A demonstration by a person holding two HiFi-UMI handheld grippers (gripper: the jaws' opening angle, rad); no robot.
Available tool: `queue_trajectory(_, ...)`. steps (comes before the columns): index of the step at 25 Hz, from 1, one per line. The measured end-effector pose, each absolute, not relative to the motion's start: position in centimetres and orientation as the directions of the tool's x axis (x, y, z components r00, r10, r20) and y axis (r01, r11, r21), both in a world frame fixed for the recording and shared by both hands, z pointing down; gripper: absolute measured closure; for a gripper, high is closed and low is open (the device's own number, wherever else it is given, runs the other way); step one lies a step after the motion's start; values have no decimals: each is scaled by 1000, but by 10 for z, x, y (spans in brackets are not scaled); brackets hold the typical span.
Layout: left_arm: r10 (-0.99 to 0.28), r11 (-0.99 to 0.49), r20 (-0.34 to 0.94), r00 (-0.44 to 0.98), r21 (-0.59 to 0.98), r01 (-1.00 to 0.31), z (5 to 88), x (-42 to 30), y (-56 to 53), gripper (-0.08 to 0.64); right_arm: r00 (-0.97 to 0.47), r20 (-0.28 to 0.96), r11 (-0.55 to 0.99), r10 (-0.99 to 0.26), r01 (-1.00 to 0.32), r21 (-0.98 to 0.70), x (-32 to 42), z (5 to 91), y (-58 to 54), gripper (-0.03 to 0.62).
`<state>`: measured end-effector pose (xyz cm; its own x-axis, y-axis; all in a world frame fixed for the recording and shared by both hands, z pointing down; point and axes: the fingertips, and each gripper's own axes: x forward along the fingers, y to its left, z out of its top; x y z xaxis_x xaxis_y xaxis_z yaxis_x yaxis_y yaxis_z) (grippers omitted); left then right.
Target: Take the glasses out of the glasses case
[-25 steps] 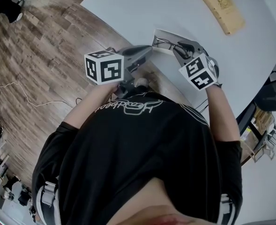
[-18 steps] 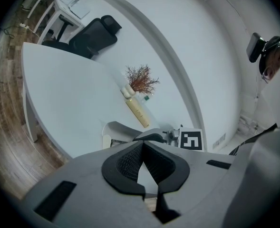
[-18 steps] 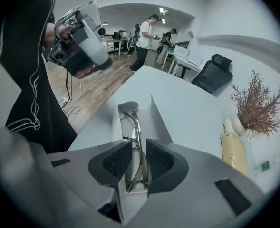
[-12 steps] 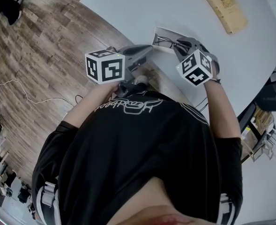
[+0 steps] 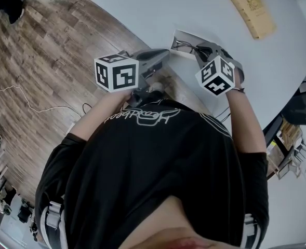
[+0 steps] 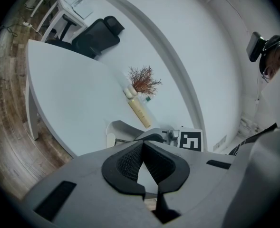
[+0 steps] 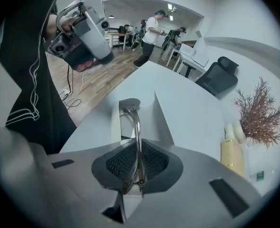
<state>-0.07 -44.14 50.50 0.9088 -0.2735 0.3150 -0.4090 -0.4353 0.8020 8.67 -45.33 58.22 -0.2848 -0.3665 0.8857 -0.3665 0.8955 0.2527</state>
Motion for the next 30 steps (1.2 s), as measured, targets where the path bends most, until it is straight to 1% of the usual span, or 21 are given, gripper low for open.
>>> queue_trajectory(6,-285,-425,315,905,805,-414,507,-6,-441,554,-264,894,905,-362,-328,270,86,583,-453,569)
queue_trajectory(16,-296,-417,318,901,805,-422,508,-9,-438,554,-254,897,910,-362,-305,281,88,583,-452,572)
queue_trajectory(30,-322,-407,319,891,803,-435,505,-20,-425,554,-237,832,843,-502,-348,410,92,558,-471,573)
